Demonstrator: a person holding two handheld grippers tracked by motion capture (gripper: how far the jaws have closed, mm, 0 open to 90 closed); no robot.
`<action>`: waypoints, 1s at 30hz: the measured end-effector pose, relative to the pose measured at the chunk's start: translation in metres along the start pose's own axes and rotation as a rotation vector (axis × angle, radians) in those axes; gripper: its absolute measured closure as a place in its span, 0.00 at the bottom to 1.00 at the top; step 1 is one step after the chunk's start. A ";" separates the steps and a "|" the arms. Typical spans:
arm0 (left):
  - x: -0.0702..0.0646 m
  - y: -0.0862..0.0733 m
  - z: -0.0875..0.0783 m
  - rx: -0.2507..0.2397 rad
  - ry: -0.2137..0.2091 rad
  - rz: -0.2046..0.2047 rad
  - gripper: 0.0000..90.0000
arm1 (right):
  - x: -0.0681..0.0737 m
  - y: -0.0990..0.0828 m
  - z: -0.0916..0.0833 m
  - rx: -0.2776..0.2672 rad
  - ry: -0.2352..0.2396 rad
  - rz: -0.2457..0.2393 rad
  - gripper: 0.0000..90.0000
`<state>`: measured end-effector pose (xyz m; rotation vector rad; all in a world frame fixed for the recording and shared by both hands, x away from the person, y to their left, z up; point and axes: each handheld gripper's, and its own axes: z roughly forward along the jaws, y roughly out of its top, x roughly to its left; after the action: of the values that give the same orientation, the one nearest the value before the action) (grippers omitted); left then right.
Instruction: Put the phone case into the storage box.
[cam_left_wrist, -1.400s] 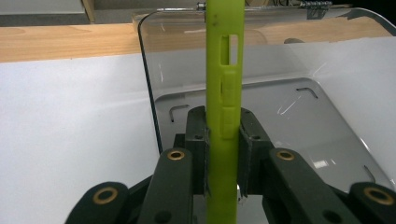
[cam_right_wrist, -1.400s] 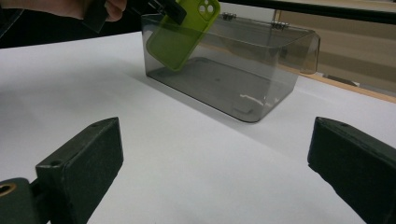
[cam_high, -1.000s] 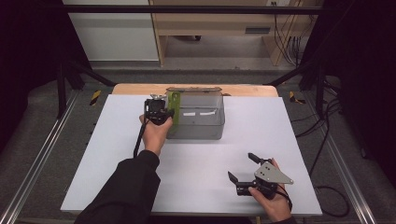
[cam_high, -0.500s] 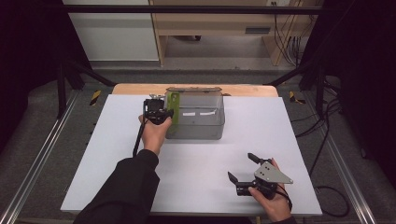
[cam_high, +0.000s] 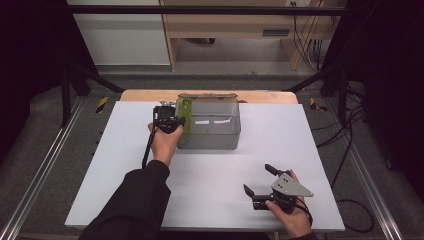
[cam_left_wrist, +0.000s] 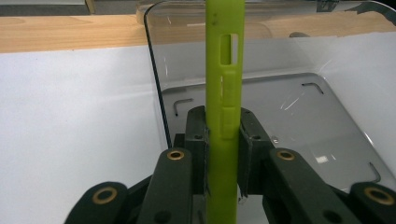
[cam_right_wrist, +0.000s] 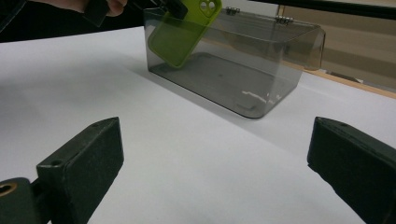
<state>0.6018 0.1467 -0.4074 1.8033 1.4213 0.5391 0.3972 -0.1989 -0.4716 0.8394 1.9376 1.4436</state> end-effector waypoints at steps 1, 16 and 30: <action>0.000 0.000 0.000 -0.001 0.003 0.003 0.86 | 0.000 0.000 0.000 0.000 0.000 0.000 0.04; -0.002 -0.001 0.002 -0.016 0.017 0.018 0.84 | 0.000 0.000 0.000 0.005 0.004 0.001 0.04; -0.004 -0.001 0.003 -0.029 0.030 0.041 0.82 | 0.001 -0.001 0.001 0.013 0.008 -0.005 0.04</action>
<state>0.6018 0.1427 -0.4096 1.8123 1.3922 0.6075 0.3973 -0.1975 -0.4726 0.8353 1.9555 1.4346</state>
